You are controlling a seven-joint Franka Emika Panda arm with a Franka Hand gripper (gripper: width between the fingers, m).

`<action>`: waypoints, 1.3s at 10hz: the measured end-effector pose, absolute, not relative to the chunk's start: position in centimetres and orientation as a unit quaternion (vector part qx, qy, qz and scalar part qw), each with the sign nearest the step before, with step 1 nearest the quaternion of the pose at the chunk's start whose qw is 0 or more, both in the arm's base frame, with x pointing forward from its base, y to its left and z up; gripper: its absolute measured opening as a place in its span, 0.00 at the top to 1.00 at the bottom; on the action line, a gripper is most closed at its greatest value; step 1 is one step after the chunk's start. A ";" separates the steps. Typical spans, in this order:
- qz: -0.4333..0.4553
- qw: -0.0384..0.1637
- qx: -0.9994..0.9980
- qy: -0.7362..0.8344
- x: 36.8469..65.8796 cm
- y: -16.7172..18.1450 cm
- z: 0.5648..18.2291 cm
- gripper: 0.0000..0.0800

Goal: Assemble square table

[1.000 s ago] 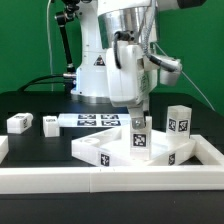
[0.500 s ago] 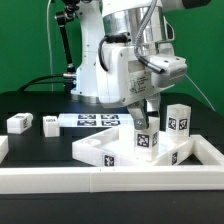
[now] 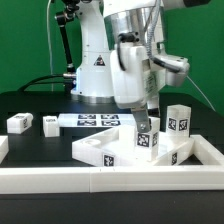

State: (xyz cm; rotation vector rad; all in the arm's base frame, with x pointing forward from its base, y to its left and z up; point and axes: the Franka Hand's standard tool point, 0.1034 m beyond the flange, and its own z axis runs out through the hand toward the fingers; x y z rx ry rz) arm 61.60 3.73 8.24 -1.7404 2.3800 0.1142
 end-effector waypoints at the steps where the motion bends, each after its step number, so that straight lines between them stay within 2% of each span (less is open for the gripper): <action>1: 0.034 0.098 -0.627 0.772 61.7 3.7 8.3 0.19; 6: 0.014 0.102 -0.759 0.643 61.7 3.7 8.3 0.19; 10: 0.000 0.077 -0.866 0.494 61.7 3.5 8.4 0.19; 13: -0.010 0.072 -0.918 0.389 61.7 3.0 8.4 0.19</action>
Offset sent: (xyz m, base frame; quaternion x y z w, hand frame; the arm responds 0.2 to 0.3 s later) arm 0.0000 0.0000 0.0000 0.0000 0.0000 -0.1938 0.9810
